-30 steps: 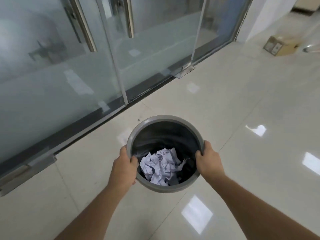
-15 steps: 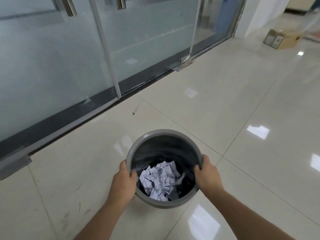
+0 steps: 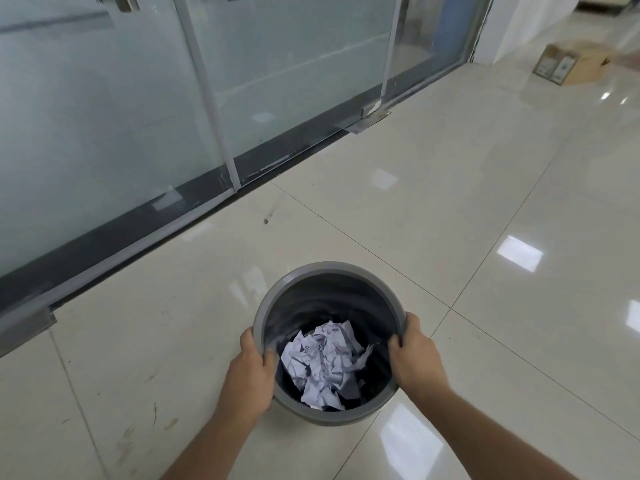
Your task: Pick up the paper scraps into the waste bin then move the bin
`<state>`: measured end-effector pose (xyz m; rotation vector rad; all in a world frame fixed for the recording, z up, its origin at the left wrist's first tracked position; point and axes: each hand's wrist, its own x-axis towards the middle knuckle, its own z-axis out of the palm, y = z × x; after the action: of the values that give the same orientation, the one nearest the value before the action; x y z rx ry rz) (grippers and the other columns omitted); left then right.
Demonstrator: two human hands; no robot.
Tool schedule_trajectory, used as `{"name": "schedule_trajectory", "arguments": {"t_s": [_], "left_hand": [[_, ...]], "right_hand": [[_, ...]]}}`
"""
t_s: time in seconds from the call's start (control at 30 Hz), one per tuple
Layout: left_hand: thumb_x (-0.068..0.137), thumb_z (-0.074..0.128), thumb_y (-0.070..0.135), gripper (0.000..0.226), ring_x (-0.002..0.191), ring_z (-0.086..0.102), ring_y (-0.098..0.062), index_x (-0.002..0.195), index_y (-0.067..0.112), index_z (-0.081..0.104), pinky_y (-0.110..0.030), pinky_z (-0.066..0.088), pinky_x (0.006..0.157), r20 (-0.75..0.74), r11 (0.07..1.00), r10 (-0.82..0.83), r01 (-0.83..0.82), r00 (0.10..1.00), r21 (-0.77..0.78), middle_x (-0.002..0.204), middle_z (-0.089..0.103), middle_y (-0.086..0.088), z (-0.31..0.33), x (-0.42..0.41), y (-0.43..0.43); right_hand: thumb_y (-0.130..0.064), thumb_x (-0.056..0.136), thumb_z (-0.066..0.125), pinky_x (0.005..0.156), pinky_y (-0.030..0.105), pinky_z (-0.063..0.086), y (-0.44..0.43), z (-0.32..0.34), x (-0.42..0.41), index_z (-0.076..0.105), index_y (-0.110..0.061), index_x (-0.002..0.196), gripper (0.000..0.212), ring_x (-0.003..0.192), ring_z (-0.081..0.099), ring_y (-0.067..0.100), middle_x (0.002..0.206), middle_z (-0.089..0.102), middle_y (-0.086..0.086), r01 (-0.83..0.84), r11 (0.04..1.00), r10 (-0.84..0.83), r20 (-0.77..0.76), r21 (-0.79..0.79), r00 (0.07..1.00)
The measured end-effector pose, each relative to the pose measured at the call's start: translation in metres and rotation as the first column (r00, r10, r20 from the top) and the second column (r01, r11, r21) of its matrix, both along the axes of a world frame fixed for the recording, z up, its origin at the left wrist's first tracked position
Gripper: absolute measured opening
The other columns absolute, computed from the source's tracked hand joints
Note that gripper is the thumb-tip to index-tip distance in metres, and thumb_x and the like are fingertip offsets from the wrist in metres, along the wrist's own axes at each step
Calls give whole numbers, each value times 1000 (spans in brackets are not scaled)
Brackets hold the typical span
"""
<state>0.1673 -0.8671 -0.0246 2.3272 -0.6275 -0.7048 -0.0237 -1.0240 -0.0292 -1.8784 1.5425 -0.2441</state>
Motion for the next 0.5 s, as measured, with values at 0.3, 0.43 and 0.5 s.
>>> {"name": "schedule_trajectory", "arguments": {"t_s": [0.3, 0.43, 0.5], "left_hand": [[99, 46, 38, 54, 78, 71, -35, 146, 23, 25, -50, 60, 73, -12, 1000, 3, -3, 1000, -17, 99, 73, -13, -5, 1, 2], [95, 50, 49, 75, 101, 68, -42, 154, 15, 17, -51, 55, 90, -107, 994, 44, -32, 993, 107, 111, 72, -24, 16, 10, 20], [93, 59, 40, 69, 103, 68, -39, 149, 9, 30, -42, 52, 90, -135, 975, 134, -106, 982, 193, 110, 72, -24, 36, 11, 38]], "right_hand": [[-32, 92, 41, 65, 37, 49, 0, -2, 1, 33, -25, 126, 35, 73, 60, 27, 84, 63, 5, 14, 999, -14, -3, 30, 1000], [-47, 92, 43, 73, 38, 47, 4, 17, -10, 23, -17, 141, 60, 97, 64, 33, 110, 68, 14, 16, 992, -4, -96, 129, 995], [-47, 92, 44, 80, 39, 47, 9, 38, -19, 28, -11, 142, 64, 107, 62, 32, 121, 64, 15, 38, 987, -13, -159, 159, 987]]}}
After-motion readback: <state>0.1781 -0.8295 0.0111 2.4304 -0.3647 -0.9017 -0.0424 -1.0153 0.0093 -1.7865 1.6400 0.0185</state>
